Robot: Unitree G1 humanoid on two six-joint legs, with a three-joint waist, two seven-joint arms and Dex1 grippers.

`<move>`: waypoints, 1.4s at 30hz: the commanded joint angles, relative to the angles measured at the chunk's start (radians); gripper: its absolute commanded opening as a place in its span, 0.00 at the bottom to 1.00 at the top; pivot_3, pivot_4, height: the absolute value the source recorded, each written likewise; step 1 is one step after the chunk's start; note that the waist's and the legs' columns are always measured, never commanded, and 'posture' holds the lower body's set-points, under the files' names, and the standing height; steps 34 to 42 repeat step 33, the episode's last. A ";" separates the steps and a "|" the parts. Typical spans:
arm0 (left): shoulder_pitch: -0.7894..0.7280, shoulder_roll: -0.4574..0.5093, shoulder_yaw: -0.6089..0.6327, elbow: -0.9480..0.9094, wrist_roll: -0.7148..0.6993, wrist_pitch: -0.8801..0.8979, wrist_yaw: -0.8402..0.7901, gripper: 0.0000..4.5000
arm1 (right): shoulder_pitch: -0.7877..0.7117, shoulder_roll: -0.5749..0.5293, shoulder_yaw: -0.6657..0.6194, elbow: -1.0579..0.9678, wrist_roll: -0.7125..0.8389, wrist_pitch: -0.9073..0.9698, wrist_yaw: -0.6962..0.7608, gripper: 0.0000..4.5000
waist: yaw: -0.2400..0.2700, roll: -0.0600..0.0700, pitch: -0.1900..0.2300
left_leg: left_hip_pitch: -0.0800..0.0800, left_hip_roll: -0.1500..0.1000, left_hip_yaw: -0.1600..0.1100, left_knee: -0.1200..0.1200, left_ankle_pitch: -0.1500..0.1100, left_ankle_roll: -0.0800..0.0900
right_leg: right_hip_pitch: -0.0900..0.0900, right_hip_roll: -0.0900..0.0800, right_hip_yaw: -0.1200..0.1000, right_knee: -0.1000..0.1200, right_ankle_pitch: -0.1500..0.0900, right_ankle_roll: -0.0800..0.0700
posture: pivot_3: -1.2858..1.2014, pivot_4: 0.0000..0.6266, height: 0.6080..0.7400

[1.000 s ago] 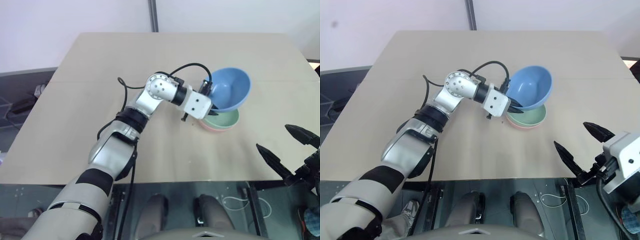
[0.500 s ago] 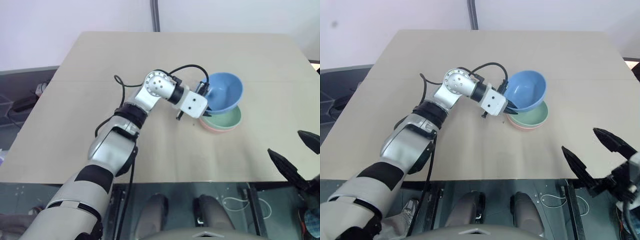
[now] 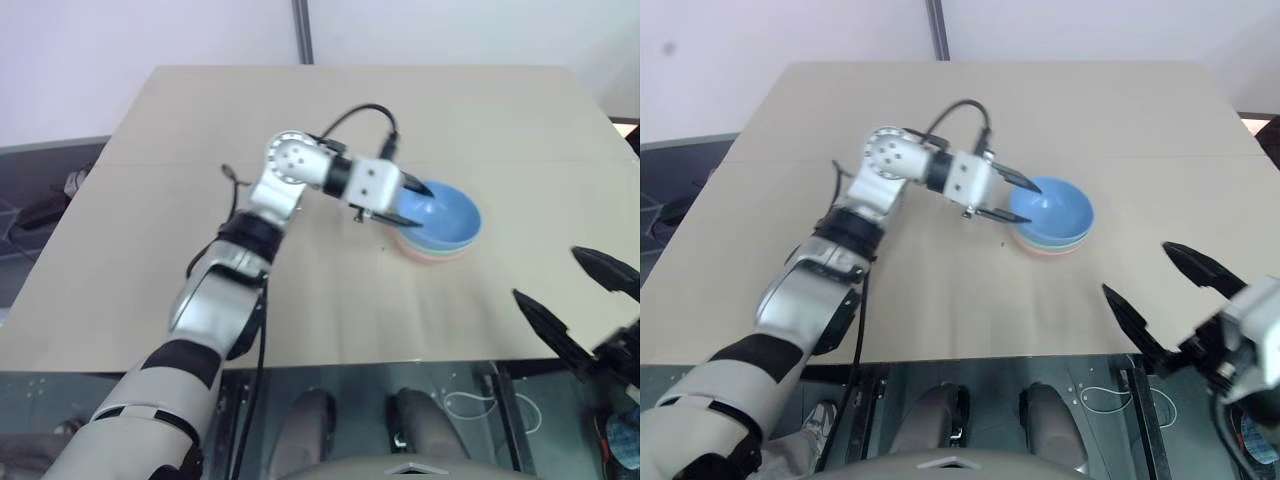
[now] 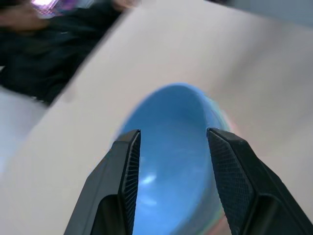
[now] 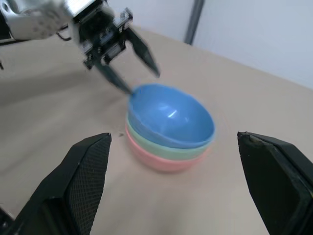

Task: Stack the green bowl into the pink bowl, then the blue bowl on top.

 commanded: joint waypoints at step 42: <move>1.299 0.326 0.679 -1.017 -0.457 0.651 0.389 0.99 | -0.517 0.017 0.054 0.559 -0.191 0.326 0.619 1.00 | 0.036 0.001 -0.001 | 0.022 0.002 0.001 -0.003 -0.001 0.001 | 0.022 -0.008 0.002 -0.004 -0.001 -0.001 | 0.52 0.24 1.00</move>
